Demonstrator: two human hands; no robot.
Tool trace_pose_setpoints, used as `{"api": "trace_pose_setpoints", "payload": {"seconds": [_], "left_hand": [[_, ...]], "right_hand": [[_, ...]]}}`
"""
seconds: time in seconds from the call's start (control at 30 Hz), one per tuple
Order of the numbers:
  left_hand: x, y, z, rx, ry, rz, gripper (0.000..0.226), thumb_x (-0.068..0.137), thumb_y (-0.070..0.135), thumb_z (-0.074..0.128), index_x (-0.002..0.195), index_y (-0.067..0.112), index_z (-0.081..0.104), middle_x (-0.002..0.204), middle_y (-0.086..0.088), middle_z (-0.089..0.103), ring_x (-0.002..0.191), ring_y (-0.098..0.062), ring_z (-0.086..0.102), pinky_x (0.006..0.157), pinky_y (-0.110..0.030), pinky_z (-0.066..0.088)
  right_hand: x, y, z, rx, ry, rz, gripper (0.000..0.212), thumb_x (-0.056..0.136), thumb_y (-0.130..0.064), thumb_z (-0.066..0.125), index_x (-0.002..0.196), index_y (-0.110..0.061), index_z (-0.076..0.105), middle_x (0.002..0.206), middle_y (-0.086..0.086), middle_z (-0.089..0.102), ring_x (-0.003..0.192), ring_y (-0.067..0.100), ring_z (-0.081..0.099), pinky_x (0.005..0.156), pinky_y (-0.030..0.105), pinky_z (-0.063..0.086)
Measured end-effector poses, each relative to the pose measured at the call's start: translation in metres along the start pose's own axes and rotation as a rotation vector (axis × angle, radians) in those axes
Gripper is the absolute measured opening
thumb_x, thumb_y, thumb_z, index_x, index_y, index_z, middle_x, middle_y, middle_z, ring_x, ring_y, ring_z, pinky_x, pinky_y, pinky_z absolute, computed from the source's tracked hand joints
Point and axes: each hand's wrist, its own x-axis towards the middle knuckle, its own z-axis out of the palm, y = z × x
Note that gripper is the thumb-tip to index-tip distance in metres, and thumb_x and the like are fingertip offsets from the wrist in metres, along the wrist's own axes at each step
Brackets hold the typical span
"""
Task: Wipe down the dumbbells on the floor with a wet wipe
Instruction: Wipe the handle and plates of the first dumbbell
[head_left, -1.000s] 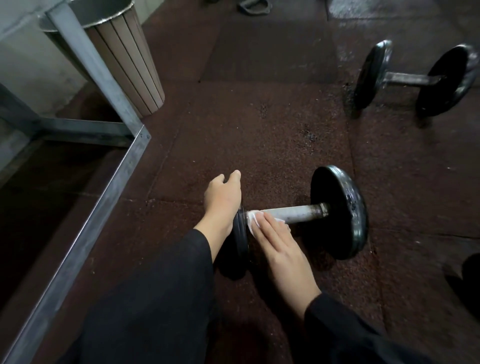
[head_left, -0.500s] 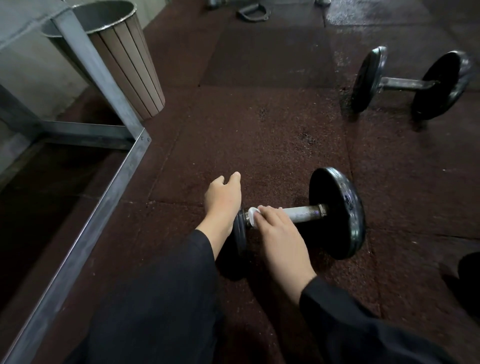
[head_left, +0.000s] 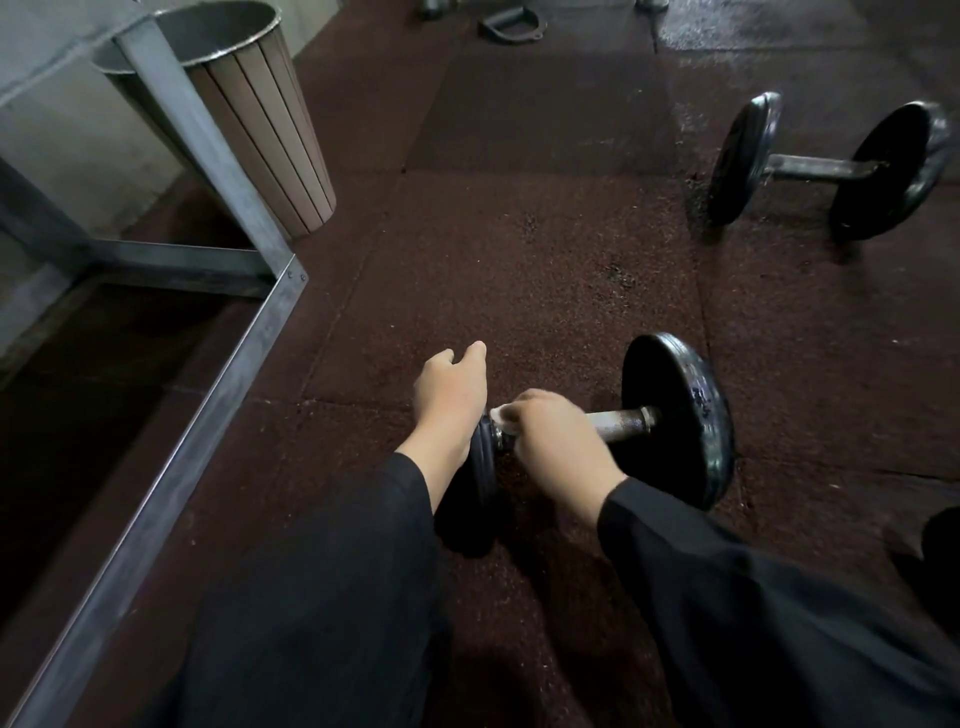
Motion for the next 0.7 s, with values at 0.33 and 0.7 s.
{"api": "trace_pose_setpoints", "payload": {"seconds": [0.33, 0.7], "left_hand": [[-0.005, 0.004, -0.002, -0.005, -0.013, -0.007, 0.062, 0.089, 0.036, 0.049, 0.127, -0.012, 0.037, 0.137, -0.028, 0.041, 0.126, -0.042, 0.042, 0.103, -0.048, 0.037], [-0.004, 0.003, -0.001, -0.024, -0.020, 0.004, 0.061, 0.090, 0.035, 0.049, 0.126, -0.013, 0.037, 0.137, -0.028, 0.041, 0.127, -0.041, 0.041, 0.104, -0.047, 0.036]], "right_hand": [[-0.001, 0.010, 0.002, -0.081, 0.030, 0.009, 0.026, 0.093, -0.009, 0.041, 0.109, -0.011, 0.061, 0.112, 0.010, 0.058, 0.109, 0.028, 0.052, 0.093, 0.034, 0.038], [-0.043, 0.022, 0.062, 0.108, 0.362, -0.269, 0.047, 0.089, -0.003, 0.033, 0.135, 0.006, 0.040, 0.144, 0.018, 0.038, 0.144, 0.011, 0.001, 0.118, 0.025, -0.001]]}}
